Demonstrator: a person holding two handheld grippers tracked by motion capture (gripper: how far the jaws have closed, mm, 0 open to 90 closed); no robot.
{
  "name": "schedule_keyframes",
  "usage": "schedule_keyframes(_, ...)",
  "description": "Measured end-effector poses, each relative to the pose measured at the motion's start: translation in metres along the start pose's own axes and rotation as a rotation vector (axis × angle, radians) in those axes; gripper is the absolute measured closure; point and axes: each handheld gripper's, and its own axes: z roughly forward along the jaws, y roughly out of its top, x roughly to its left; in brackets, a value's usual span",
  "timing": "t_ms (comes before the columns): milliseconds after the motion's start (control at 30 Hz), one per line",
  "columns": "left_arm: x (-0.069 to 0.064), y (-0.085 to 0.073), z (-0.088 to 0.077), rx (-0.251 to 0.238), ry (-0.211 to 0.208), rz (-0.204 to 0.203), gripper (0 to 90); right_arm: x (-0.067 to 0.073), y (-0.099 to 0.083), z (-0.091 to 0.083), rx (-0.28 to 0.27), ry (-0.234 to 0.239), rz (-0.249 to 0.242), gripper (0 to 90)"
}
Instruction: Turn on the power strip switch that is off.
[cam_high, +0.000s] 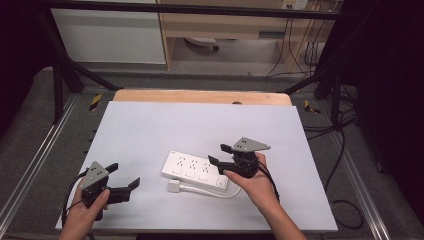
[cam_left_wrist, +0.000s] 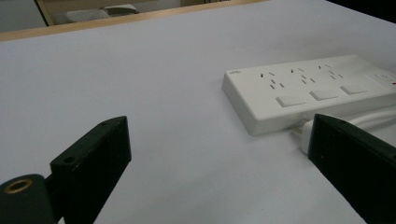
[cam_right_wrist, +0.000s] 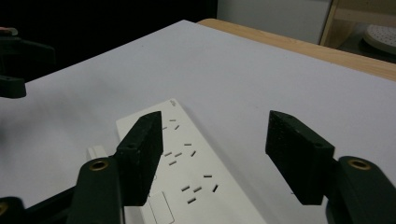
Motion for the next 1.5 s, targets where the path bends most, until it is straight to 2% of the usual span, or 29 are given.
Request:
schedule_keyframes(233,0.0,0.0,0.0,0.001,0.0,0.001,6.1,-0.004,0.004,-0.001,-0.016,-0.004,0.007,19.5)
schedule_keyframes(367,0.0,0.0,0.0,0.001,0.0,0.0,6.1,-0.007,0.007,-0.005,-0.03,-0.052,0.008,6.5)
schedule_keyframes(467,0.0,0.0,0.0,0.0,0.0,0.0,6.1,-0.012,0.009,-0.012,-0.044,-0.08,0.018,2.5)
schedule_keyframes(733,0.0,0.0,0.0,0.001,0.0,-0.003,6.0,-0.028,0.012,-0.037,-0.084,-0.134,0.018,2.2)
schedule_keyframes(1000,0.0,-0.001,0.001,0.003,0.001,-0.006,6.0,-0.049,0.003,-0.068,-0.107,-0.197,0.051,2.5)
schedule_keyframes(1233,0.0,-0.001,0.001,0.006,0.001,-0.006,5.8,-0.069,-0.013,-0.097,-0.112,-0.267,0.078,2.5)
schedule_keyframes(1500,0.0,-0.001,0.002,0.007,0.001,-0.011,5.8,-0.09,-0.038,-0.126,-0.12,-0.345,0.135,2.5)
